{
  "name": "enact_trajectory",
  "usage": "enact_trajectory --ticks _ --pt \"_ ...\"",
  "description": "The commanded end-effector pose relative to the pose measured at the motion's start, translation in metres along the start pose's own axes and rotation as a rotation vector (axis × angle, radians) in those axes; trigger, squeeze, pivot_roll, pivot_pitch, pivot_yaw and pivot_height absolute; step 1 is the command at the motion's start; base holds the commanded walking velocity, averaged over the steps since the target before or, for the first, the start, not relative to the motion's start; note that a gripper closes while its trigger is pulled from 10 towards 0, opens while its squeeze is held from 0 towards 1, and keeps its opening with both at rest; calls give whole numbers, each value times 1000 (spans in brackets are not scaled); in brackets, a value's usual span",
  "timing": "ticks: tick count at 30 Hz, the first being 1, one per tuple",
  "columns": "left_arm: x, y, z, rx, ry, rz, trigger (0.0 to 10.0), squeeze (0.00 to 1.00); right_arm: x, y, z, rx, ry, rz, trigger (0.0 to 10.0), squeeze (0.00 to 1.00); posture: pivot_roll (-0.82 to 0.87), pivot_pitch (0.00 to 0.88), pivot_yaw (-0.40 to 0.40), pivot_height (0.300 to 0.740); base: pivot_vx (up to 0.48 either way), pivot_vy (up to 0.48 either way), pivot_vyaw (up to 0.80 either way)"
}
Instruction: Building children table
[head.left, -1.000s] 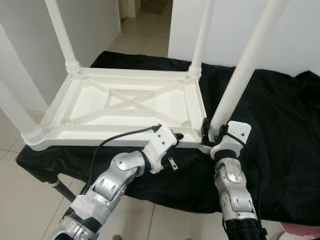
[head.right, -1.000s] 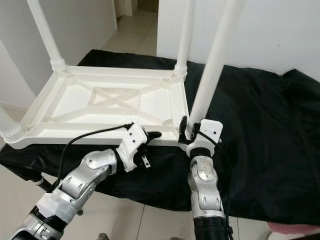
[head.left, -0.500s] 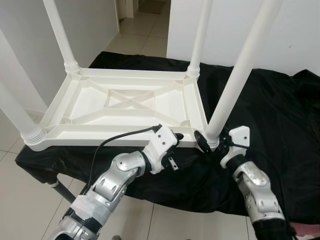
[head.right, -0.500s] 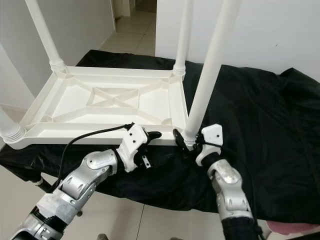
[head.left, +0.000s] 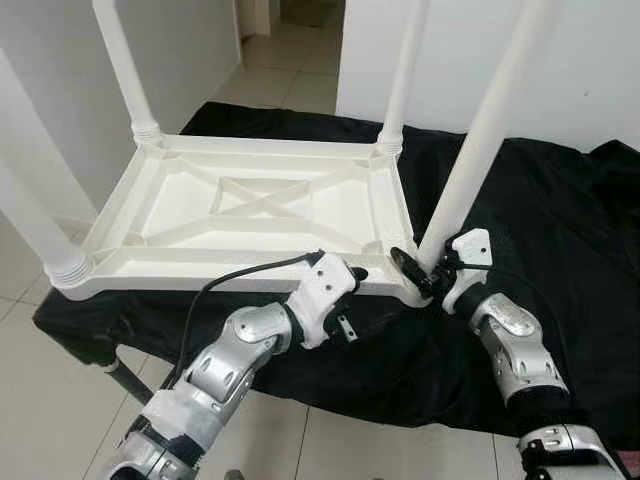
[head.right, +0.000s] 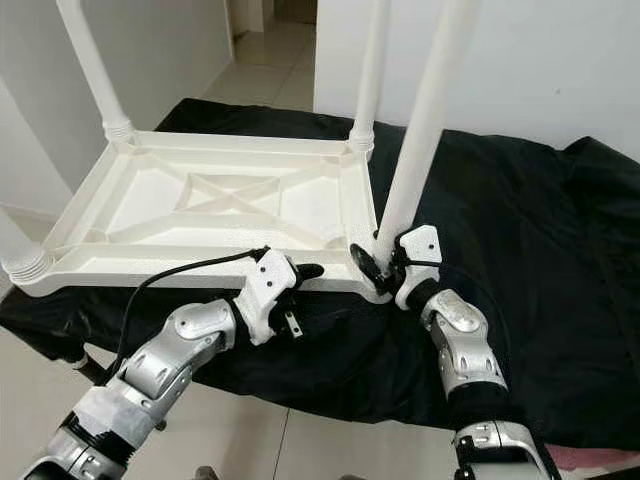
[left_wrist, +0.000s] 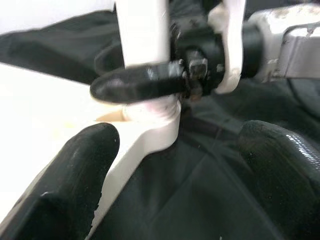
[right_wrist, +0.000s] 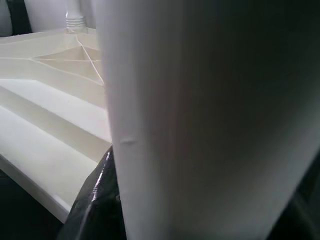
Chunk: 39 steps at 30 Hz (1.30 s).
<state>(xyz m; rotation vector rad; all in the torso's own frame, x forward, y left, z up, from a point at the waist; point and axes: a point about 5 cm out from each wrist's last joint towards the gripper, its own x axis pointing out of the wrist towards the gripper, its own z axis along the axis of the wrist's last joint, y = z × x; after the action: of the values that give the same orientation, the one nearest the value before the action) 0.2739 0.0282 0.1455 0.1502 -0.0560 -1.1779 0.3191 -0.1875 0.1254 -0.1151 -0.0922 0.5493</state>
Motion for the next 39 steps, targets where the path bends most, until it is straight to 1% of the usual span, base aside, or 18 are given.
enact_trajectory --ticks 1,5,6,11,12,15,18,20,22,23,24,25,27,28,30,31,34,39 --pt "-1 -3 0 5 0 -81 10000 0 -2 3 -7 7 19 35 0 0 -77 0 -6 740 0 0 0" --pt "0 -3 -1 6 0 -80 10000 0 -6 2 -9 17 5 12 0 0 -79 0 -6 740 0 0 0" --pt "0 -3 -1 5 -2 -80 10000 0 -7 1 -10 18 4 4 10000 0 -85 0 -5 740 0 0 0" --pt "2 -2 1 2 -8 -80 10000 0 -10 5 -8 51 -10 -38 10000 0 -95 0 -3 740 0 0 0" --pt "5 -1 1 4 -11 -83 10000 0 -9 7 -8 65 -3 -118 10000 0 -109 0 -1 740 0 0 0" --pt "6 -1 1 5 -12 -84 10000 0 -9 7 -8 59 7 -153 10000 0 -109 0 -1 740 0 0 0" --pt "7 -1 2 7 -19 -91 10000 0 -7 10 -9 96 21 -272 10000 0 -127 0 1 740 0 0 0" --pt "10 -1 2 7 -21 -93 10000 0 -8 15 -12 150 42 -384 10000 0 -132 0 -2 740 0 0 0" --pt "10 -1 2 7 -21 -93 10000 0 -8 15 -12 150 42 -384 10000 0 -132 0 -2 740 0 0 0" --pt "12 -1 3 8 -26 -92 10000 0 -9 19 -13 156 52 -441 10000 0 -131 0 -4 740 0 0 0" --pt "14 -1 4 7 -34 -90 10000 0 -11 26 -14 162 62 -572 10000 0 -134 0 -3 740 0 0 0" --pt "14 -1 4 7 -34 -90 10000 0 -11 26 -14 162 62 -572 10000 0 -134 0 -3 740 0 0 0" --pt "14 -1 5 8 -37 -89 10000 0 -11 28 -14 170 64 -625 10000 0 -132 0 -5 740 0 0 0" --pt "14 -1 5 9 -37 -89 10000 0 -12 29 -13 167 61 -697 10000 0 -132 0 -5 740 0 0 0" --pt "13 1 4 14 -35 -85 10000 0 -9 39 -9 211 49 -772 10000 0 -119 0 -2 740 0 0 0" --pt "13 1 4 14 -35 -85 10000 0 -9 39 -9 211 49 -772 10000 0 -119 0 -2 740 0 0 0" --pt "12 4 5 18 -35 -78 10000 0 0 54 -3 209 52 -756 10000 0 -109 0 4 740 0 0 0" --pt "9 4 5 19 -32 -83 10000 0 -1 53 5 194 16 -764 10000 0 -109 0 11 740 0 0 0"
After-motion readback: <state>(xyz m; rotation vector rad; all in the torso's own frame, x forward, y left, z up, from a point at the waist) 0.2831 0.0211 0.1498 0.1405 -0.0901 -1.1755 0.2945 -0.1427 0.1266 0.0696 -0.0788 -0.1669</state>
